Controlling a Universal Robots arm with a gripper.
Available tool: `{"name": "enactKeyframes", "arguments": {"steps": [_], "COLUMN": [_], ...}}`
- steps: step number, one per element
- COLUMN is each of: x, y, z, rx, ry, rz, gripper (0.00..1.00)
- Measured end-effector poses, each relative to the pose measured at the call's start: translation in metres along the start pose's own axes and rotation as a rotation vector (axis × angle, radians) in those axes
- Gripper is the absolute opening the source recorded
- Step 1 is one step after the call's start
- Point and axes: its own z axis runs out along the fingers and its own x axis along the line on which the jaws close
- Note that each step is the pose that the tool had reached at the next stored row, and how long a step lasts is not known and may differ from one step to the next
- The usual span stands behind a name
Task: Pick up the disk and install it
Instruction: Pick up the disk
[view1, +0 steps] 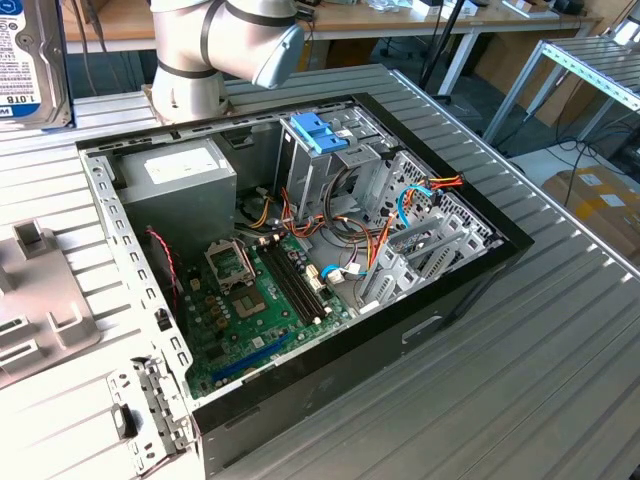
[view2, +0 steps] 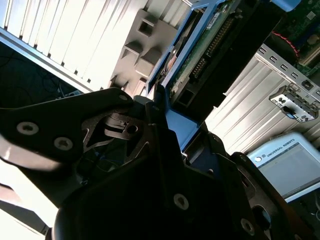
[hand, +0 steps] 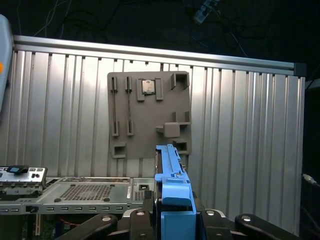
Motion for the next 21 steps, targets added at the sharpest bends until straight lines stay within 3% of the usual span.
{"name": "enactKeyframes", "arguments": {"steps": [21], "x": [0.0099], "y": [-0.0058], "z": [-0.001], "rx": [0.0], "ry": [0.0], "rz": [0.0], "gripper": [0.37]}}
